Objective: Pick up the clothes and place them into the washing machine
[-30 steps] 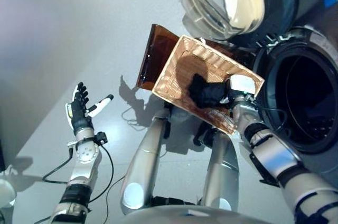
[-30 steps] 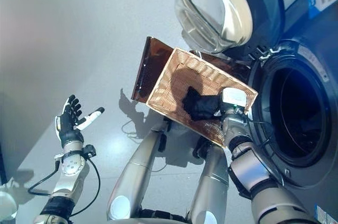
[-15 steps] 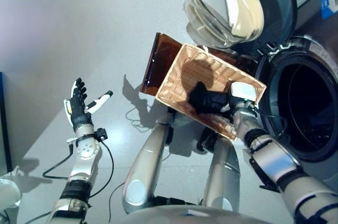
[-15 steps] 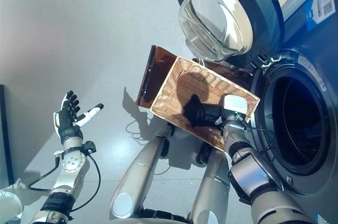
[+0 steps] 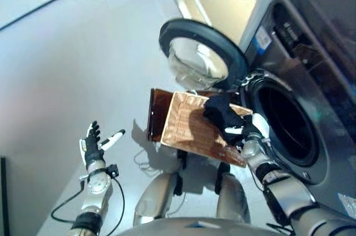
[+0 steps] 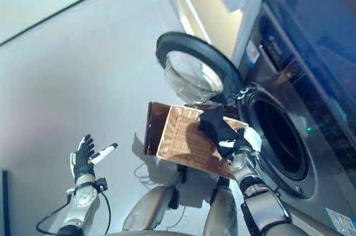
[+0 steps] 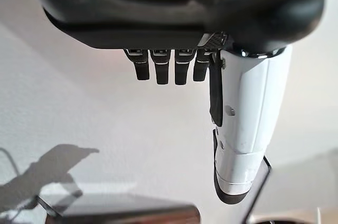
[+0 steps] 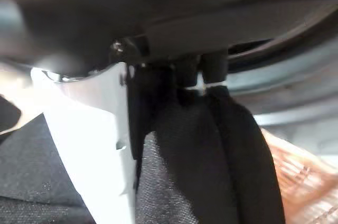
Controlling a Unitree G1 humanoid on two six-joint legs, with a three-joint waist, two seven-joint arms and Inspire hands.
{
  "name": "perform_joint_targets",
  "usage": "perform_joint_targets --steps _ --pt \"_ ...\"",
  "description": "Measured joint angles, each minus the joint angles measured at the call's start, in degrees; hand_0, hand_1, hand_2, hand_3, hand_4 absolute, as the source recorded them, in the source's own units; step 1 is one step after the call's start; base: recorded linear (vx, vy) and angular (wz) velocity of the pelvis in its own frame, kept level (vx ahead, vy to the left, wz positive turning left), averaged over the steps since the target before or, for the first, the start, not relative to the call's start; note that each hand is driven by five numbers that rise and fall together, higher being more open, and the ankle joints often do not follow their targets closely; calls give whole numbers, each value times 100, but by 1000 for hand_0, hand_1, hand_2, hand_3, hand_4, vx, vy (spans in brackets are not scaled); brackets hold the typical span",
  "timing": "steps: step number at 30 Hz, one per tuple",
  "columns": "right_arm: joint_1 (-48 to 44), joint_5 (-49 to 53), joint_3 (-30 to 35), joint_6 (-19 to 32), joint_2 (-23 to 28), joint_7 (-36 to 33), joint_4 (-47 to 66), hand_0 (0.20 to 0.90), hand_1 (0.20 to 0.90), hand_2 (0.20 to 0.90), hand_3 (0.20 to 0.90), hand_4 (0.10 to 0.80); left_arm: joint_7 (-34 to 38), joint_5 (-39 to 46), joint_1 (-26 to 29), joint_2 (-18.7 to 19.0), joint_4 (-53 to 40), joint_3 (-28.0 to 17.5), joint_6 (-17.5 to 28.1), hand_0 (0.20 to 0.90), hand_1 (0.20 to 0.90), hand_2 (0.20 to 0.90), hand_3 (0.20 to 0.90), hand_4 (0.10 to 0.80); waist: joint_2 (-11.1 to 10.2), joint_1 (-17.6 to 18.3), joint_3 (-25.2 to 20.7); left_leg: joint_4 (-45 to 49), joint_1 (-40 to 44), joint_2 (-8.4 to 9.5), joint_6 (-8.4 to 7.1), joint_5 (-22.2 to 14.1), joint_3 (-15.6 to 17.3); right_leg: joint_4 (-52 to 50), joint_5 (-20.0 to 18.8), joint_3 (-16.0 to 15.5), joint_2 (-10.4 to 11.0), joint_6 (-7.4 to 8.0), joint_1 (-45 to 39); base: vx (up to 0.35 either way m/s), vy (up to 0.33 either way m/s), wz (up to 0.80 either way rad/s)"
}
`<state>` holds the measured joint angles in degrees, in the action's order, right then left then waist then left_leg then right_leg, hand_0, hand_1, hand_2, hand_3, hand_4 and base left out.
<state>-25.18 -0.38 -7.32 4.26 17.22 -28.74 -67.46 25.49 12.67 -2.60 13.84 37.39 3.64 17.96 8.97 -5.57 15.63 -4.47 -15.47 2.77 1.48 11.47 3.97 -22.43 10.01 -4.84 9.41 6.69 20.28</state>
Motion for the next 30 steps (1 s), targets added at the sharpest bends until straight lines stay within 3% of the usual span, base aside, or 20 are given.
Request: perform_joint_targets --steps 5,12,18,21,24,30 --pt "357 1800 765 552 -248 101 317 200 200 200 200 300 -59 -73 -64 -11 54 -11 -9 900 900 900 900 800 3 9 -177 0 130 6 187 -96 181 62 -36 281 -34 54 11 27 29 -36" --pt "334 3944 1418 1247 -506 352 366 200 200 200 200 300 -60 -147 -255 4 -125 72 -1 900 900 900 900 800 135 134 -213 11 126 30 217 -153 212 -206 -17 404 -9 -18 248 -48 67 -17" --pt "-57 4891 1689 1578 -399 375 376 200 200 200 200 300 -86 -46 -266 -37 -336 349 5 900 900 900 900 800 553 165 105 267 -262 90 180 -126 225 -673 11 443 74 -66 739 -126 6 2" --pt "-322 5250 1844 1611 -358 385 366 200 200 200 200 300 -85 25 -228 -34 -596 350 50 900 900 900 900 800 616 163 277 557 -625 102 178 -187 219 -899 41 430 115 -120 1048 -77 -9 14" --pt "-801 5618 1875 1712 -288 395 357 200 200 200 200 300 -135 66 16 -39 -840 355 94 900 900 900 900 800 624 146 743 998 -1032 108 58 -370 268 -1186 82 416 204 -232 1371 -97 3 20" --pt "-1256 5669 1838 1718 -237 396 364 200 200 200 200 300 -161 87 59 -34 -1041 350 105 900 900 900 900 800 616 125 842 1292 -1541 115 69 -378 357 -1424 89 442 263 -238 1818 -54 -7 10"
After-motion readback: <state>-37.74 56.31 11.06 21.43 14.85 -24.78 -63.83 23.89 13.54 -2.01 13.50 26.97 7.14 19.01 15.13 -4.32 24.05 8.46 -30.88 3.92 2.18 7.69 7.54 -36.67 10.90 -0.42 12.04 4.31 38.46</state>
